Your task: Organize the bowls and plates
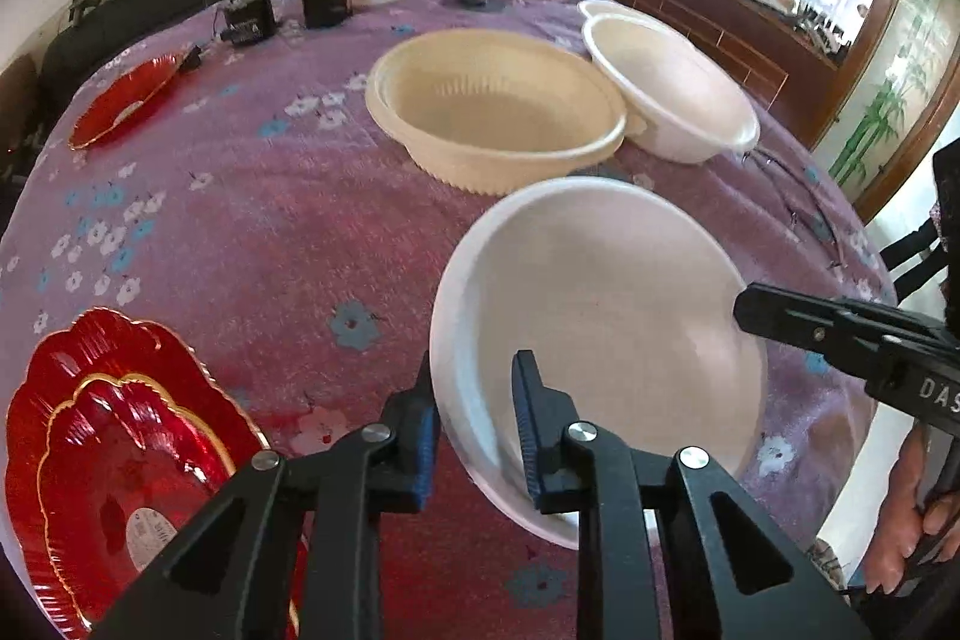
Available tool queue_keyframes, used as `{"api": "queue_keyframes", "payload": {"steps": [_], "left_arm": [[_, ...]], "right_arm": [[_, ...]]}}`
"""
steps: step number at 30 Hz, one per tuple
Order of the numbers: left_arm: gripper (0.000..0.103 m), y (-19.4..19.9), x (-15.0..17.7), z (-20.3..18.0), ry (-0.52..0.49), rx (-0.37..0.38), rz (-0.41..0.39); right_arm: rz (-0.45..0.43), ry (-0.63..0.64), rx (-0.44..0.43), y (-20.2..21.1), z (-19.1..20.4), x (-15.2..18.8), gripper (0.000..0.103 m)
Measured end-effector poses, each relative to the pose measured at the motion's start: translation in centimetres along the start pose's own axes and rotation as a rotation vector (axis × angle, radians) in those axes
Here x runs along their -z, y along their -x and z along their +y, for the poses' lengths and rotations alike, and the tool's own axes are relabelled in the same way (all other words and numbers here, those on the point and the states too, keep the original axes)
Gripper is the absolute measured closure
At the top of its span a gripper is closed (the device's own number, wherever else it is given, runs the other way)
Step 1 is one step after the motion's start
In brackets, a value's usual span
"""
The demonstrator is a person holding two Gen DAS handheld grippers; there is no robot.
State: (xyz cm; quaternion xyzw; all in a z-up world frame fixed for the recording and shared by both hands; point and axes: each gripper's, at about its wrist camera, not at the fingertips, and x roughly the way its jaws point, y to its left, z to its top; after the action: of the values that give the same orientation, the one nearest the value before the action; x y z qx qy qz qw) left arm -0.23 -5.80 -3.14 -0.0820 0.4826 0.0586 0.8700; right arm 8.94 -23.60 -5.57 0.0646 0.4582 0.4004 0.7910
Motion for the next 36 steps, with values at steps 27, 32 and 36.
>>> {"api": "queue_keyframes", "payload": {"steps": [27,32,36], "left_arm": [[0.084,3.9,1.2,0.6,0.011,-0.005,-0.117],[0.084,6.1,1.6,2.4,0.048,-0.004,-0.162],[0.084,7.4,2.2,3.9,0.07,-0.016,-0.187]], "right_arm": [[-0.056,0.039,-0.036,1.7,2.6,-0.2,0.093],[-0.06,0.079,-0.051,1.6,4.9,-0.5,0.092],[-0.05,0.108,-0.071,0.9,6.9,-0.8,0.092]]}}
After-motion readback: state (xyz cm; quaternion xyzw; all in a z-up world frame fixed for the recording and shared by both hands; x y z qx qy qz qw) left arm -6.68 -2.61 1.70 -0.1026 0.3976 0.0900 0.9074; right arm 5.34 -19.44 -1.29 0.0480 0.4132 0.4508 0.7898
